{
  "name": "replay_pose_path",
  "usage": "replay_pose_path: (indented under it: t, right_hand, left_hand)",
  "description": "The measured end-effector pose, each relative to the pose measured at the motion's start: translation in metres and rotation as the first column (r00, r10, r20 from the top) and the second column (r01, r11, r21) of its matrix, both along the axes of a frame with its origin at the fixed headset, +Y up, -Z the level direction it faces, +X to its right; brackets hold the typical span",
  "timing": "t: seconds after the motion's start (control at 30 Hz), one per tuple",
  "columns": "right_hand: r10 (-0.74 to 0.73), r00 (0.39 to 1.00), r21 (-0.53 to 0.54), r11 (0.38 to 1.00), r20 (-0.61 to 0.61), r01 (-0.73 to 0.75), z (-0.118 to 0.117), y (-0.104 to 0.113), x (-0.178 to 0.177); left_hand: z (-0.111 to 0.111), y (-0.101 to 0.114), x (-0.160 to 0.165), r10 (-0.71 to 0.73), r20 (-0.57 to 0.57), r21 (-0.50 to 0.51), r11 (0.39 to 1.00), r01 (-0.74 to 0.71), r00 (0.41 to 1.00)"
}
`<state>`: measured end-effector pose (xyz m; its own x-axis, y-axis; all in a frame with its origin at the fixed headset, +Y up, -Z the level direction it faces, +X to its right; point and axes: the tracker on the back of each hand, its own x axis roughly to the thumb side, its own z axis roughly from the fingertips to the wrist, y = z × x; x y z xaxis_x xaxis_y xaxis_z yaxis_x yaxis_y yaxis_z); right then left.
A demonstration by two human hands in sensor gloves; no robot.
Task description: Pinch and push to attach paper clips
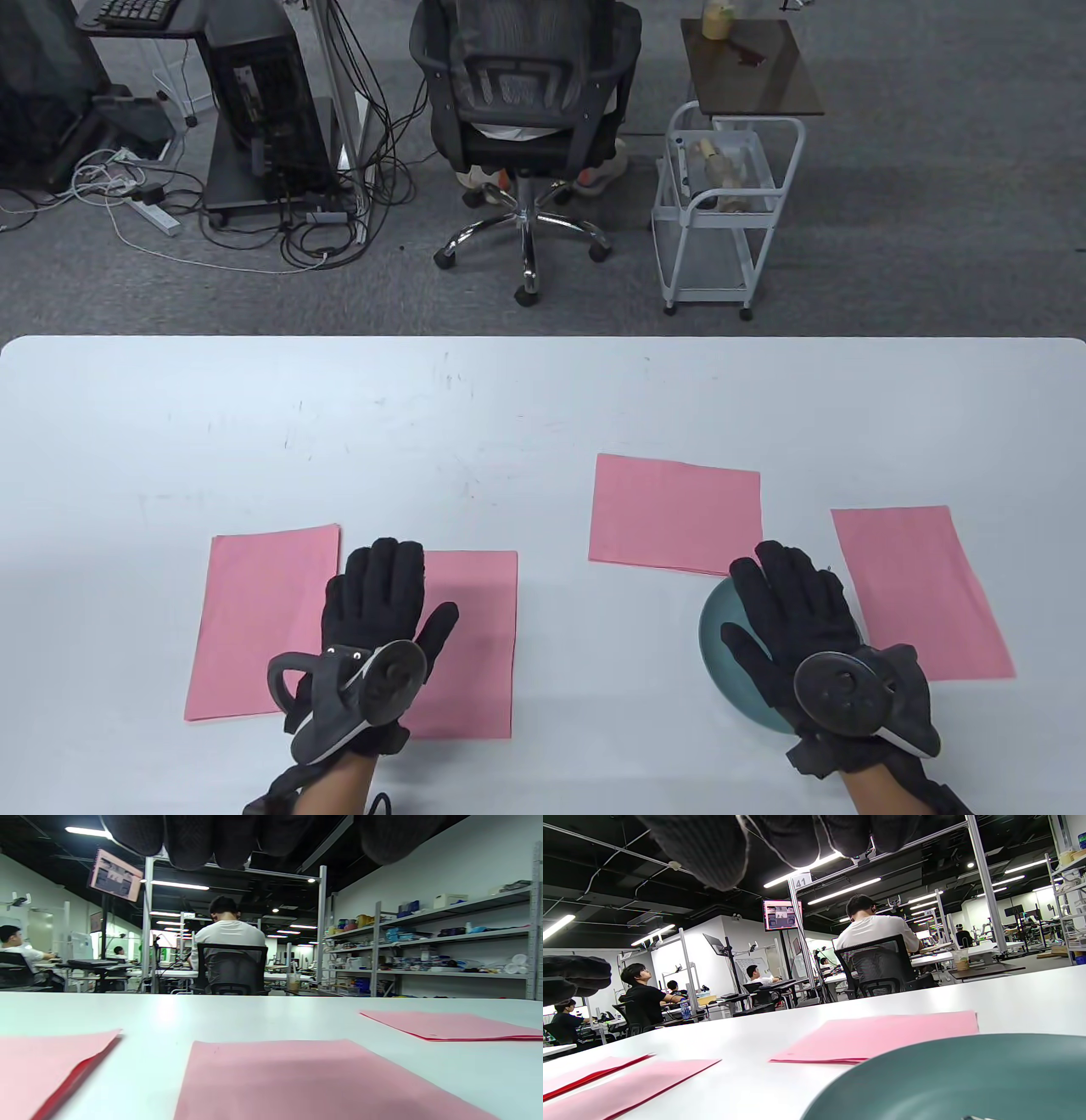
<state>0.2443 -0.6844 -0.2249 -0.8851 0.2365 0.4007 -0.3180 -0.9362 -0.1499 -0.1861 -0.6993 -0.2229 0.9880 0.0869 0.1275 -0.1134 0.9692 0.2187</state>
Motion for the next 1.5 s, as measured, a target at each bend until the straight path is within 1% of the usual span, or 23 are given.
replay_pose_path:
  t: [0.1,0.27,0.4,0.5,0.6,0.67,0.73,0.77,0.8,0.87,1.0,1.07,1.2,1.5]
  right_hand:
    - [0.003,1.0,-0.01,1.0,0.004,-0.003,-0.002,-0.003,0.0]
    - [0.025,1.0,-0.023,0.999,0.015,-0.025,-0.004,-0.007,0.002]
    - [0.009,1.0,-0.027,1.0,0.016,-0.009,-0.005,-0.006,0.003]
    - [0.01,1.0,-0.026,1.0,0.011,-0.01,-0.004,-0.006,0.003]
    - [0.007,1.0,-0.028,1.0,0.001,-0.007,-0.003,-0.006,0.002]
    - [0.001,1.0,-0.028,1.0,-0.011,-0.001,-0.001,-0.005,0.001]
    - [0.002,1.0,-0.022,1.0,-0.022,-0.003,0.001,-0.005,-0.001]
    - [0.005,1.0,-0.017,1.0,-0.028,-0.006,0.003,-0.004,-0.002]
    - [0.006,0.999,-0.013,1.0,-0.032,-0.007,0.004,-0.004,-0.003]
    - [0.005,0.999,-0.011,1.0,-0.039,-0.006,0.006,-0.003,-0.004]
    - [0.0,0.999,0.003,1.0,-0.046,0.0,0.008,-0.001,-0.005]
    - [-0.004,0.999,0.006,1.0,-0.043,0.004,0.009,0.0,-0.005]
    - [-0.015,0.999,0.004,1.0,-0.034,0.015,0.008,0.001,-0.002]
    - [-0.031,0.999,-0.017,0.999,-0.019,0.03,0.006,0.001,0.001]
  left_hand:
    - [0.0,0.002,-0.008,0.055,-0.061,0.007,0.998,-0.055,0.997]
    - [-0.003,0.0,-0.024,0.174,-0.178,-0.047,0.982,-0.185,0.968]
    - [-0.009,-0.005,-0.032,0.227,-0.248,-0.138,0.954,-0.266,0.942]
    - [-0.014,-0.013,-0.036,0.251,-0.293,-0.213,0.923,-0.319,0.923]
    - [-0.019,-0.024,-0.035,0.237,-0.322,-0.295,0.895,-0.335,0.917]
    - [-0.023,-0.033,-0.03,0.18,-0.321,-0.349,0.89,-0.293,0.93]
    - [-0.025,-0.04,-0.023,0.072,-0.301,-0.39,0.901,-0.192,0.951]
    - [-0.026,-0.044,-0.019,-0.006,-0.294,-0.409,0.905,-0.12,0.956]
    - [-0.027,-0.046,-0.015,-0.078,-0.286,-0.433,0.9,-0.056,0.955]
    - [-0.03,-0.053,-0.009,-0.142,-0.251,-0.476,0.88,0.005,0.957]
    - [-0.032,-0.063,-0.002,-0.152,-0.231,-0.493,0.87,0.019,0.961]
    - [-0.032,-0.066,0.004,-0.211,-0.21,-0.47,0.878,0.091,0.955]
    - [-0.031,-0.069,0.015,-0.238,-0.204,-0.453,0.883,0.124,0.95]
    - [-0.031,-0.068,0.018,-0.24,-0.214,-0.406,0.903,0.137,0.947]
